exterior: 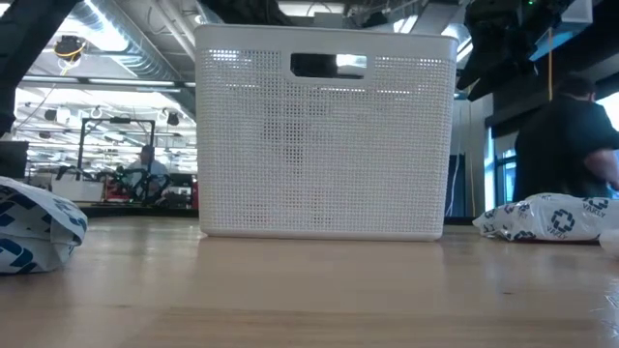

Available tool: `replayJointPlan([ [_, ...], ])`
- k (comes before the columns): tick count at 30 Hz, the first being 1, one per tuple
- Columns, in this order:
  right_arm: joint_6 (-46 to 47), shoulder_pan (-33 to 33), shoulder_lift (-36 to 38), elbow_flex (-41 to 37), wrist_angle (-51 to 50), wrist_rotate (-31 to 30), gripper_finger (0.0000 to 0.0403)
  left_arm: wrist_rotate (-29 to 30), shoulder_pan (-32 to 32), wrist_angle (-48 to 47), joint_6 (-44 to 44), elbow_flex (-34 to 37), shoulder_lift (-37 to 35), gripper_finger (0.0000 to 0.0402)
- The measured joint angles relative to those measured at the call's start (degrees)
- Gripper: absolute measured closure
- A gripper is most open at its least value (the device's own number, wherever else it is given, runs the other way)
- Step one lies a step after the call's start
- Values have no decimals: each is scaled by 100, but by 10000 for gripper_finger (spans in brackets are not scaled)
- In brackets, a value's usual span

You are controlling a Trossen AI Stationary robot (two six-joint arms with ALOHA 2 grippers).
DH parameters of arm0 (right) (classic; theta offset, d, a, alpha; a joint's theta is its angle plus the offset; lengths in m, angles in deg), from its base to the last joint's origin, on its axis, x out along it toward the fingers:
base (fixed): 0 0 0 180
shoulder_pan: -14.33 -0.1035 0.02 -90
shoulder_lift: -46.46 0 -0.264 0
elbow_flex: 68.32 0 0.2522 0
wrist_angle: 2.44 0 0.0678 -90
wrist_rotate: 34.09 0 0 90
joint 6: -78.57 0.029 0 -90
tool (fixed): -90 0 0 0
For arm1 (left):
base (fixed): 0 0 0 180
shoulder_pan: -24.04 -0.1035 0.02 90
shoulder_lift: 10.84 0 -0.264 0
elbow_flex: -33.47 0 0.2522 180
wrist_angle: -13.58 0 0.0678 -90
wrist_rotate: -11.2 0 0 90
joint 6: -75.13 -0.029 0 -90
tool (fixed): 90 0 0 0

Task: Pick & place medical supplies in basket/bin
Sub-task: Put the middle rolled gauze into the white bin, then put the rolled gauze into the white bin

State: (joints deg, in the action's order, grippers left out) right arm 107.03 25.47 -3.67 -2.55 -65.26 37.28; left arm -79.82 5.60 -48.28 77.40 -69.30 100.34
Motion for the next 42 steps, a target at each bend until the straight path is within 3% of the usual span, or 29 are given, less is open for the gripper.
replayJointPlan([
  [10, 11, 0, -2, 0, 0, 1, 174, 390, -9, 115, 166, 446, -2, 339],
  [32, -167, 0, -2, 0, -5, 26, 174, 288, -88, -52, 301, 435, -76, 222],
  [37, -640, 0, 8, 12, -58, 211, 174, 291, -42, -143, 406, -32, -365, 218],
  [42, -989, -15, 13, 363, -732, 572, 174, 299, 137, -134, 491, -719, -840, 223],
])
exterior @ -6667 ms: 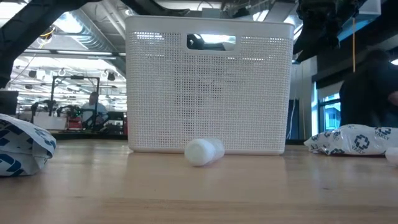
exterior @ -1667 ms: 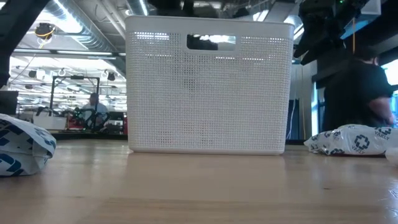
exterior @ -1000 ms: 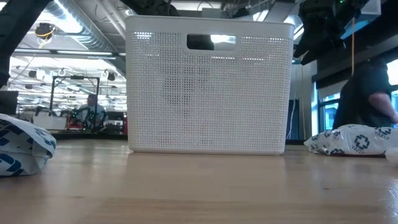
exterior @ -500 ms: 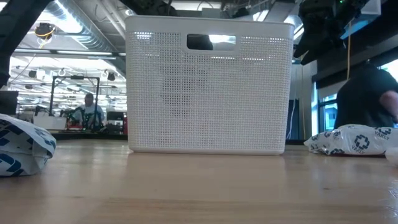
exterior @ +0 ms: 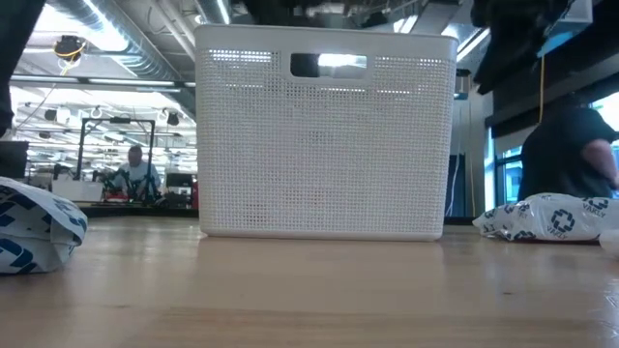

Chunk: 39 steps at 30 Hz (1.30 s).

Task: Pick & place medical supplies in basket/bin
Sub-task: Put the rolled gauze into the white bin

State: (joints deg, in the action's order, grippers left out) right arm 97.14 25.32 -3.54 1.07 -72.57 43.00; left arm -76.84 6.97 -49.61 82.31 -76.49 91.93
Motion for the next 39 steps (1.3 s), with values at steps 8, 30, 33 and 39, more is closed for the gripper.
replayJointPlan([
  [8, -1145, -323, -60, 936, -1316, 1229, 174, -8, 700, 597, 318, -458, -831, 224],
  [30, -472, -3612, -1169, 1058, -2767, 1412, 198, 1200, 3058, 1605, 1777, -453, -788, 229],
  [33, -240, -4140, -1193, 1047, -2732, 1413, 206, 1198, 3230, 1838, 1779, -453, -683, 230],
  [39, -531, -5044, -1196, 488, -1922, 1413, 208, 1255, 3454, 1913, 1973, -453, -602, 231],
])
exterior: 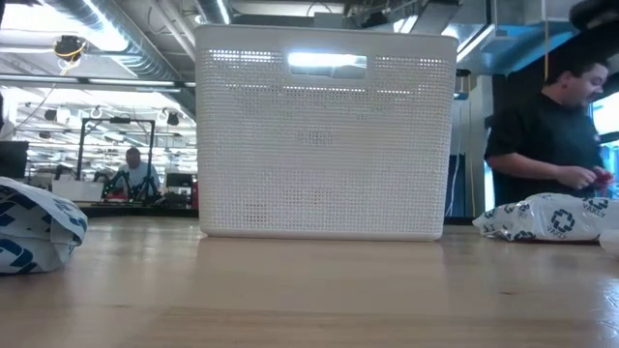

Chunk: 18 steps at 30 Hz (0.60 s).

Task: Pick & place medical supplies in basket/bin
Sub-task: Put the rolled gauze into the white bin

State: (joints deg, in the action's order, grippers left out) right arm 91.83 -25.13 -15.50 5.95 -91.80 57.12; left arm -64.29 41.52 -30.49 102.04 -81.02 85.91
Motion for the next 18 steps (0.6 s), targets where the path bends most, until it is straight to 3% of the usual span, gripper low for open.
replayJointPlan([
  [10, -914, -169, -495, -1500, 2631, -421, 208, 439, 240, 11, -5, 0, -4, 231],
  [18, -1646, 121, -1587, -1720, 4038, -459, 208, 394, 248, -34, -4, 0, -4, 231],
])
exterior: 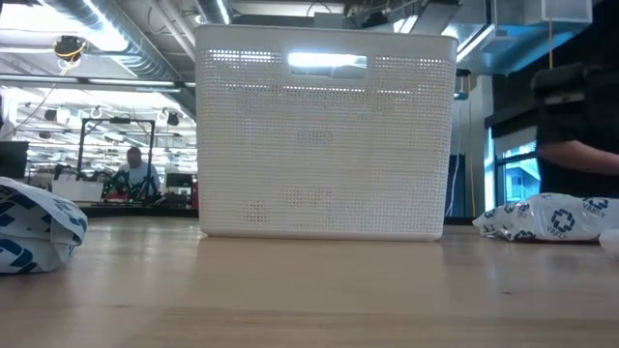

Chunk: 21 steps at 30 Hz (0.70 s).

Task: Pick & place medical supplies in basket/bin
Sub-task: Put the rolled gauze into the white bin

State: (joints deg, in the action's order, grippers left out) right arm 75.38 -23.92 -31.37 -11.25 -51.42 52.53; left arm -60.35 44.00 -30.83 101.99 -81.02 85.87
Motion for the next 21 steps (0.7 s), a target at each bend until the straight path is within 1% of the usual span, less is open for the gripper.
replayJointPlan([
  [4, -208, 187, -475, 0, 302, -5, 208, -2, -1, -101, 91, 0, 0, 231],
  [10, -468, 347, -1014, 0, 387, -9, 208, -9, 21, -136, 106, 0, 0, 231],
  [15, -394, 376, -1336, 25, 435, 7, 209, -11, 21, -293, 112, 0, 0, 231],
  [18, -154, 375, -1377, 28, 417, 19, 223, -11, 27, -404, 224, 0, 0, 231],
  [21, 51, 371, -1291, 16, 408, 31, 250, -15, 27, -473, 242, 0, 0, 231],
])
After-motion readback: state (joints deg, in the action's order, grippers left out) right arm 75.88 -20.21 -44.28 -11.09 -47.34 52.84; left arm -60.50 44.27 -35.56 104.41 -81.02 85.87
